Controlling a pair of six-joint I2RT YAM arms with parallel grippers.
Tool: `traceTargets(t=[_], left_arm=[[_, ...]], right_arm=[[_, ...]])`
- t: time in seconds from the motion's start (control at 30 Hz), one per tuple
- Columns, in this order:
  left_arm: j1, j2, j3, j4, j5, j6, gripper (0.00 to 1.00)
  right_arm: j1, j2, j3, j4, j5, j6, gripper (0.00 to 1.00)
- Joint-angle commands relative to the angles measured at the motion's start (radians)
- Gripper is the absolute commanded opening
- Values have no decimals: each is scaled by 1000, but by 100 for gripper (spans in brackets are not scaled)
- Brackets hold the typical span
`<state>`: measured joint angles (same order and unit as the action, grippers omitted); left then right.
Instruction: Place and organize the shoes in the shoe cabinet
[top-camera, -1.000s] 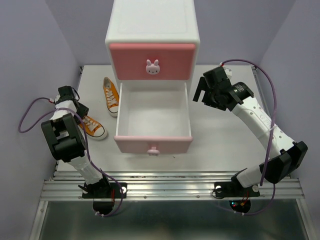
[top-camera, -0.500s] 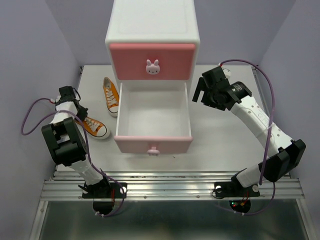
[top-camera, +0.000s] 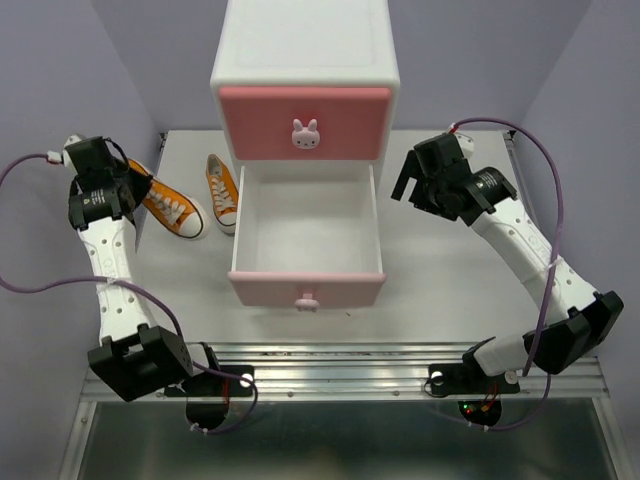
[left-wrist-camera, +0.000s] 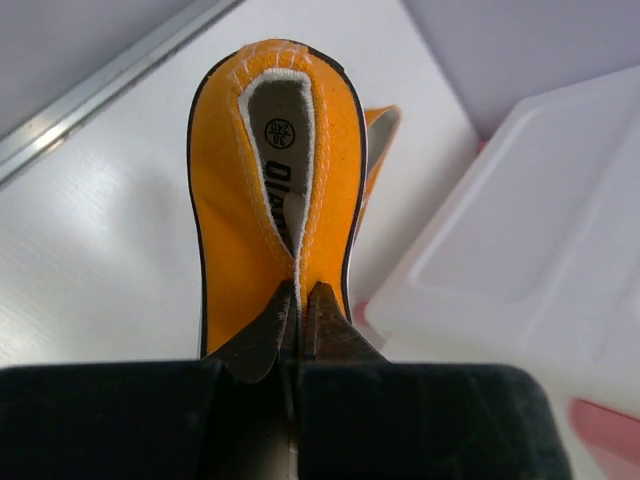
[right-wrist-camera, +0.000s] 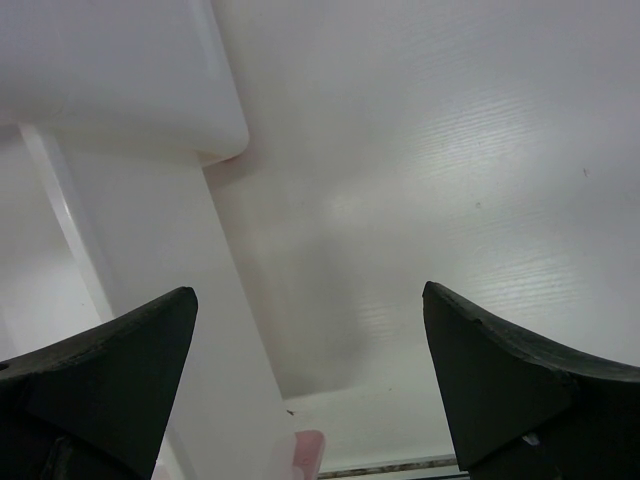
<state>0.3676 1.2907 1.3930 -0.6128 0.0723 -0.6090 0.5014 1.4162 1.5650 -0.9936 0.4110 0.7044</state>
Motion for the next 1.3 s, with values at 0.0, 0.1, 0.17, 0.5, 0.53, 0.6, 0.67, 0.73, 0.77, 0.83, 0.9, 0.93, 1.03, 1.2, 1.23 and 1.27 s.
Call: traceTargets(t=[0.0,0.1,0.17,0.5,0.53,0.6,0.67,0.73,0.77,0.83,0.9,0.93,1.03,1.2,1.23,1.27], left_arm=[[1,-56,153,31,108,46,0],[-7,-82,188,113,248,54,0],[-24,-100,216,125,279,61,0],[-347,-177,204,107,58,-48,0],[-361,-200,171,122,37,-84,0],[-404,-224,138,134,23,-110,0],[-446,-257,106,134,-8,-130,0],[-476,-283,86,137,-38,-144,0],[-484,-292,75,142,-43,-149,0],[-507,-310,29,153,-49,-164,0],[-559,-323,-17,169,-87,-204,0],[-579,-336,-29,177,-113,-215,0],[-644,-356,-63,182,-193,-253,0],[-702,-383,-169,220,-223,-294,0],[-725,-390,-187,234,-229,-307,0],[-737,-393,-198,257,-239,-313,0]], right_arm=[[-14,-63,-16,42,35,6,100],[-14,-83,-31,46,43,7,100],[-14,-92,-36,46,48,9,100],[-23,-108,-40,61,57,-8,100],[-23,-106,-42,64,58,-5,100],[-32,-105,-45,73,57,-3,100],[-32,-103,-48,84,52,-2,100],[-32,-102,-51,87,42,-5,100],[-32,-100,-54,88,37,-8,100],[-32,-100,-60,87,29,-26,100],[-32,-102,-59,87,25,-42,100],[-32,-102,-59,87,25,-45,100],[-32,-103,-53,85,23,-71,100],[-41,-109,-23,79,34,-98,100],[-41,-112,-20,76,28,-100,100],[-41,-112,-19,76,22,-105,100]])
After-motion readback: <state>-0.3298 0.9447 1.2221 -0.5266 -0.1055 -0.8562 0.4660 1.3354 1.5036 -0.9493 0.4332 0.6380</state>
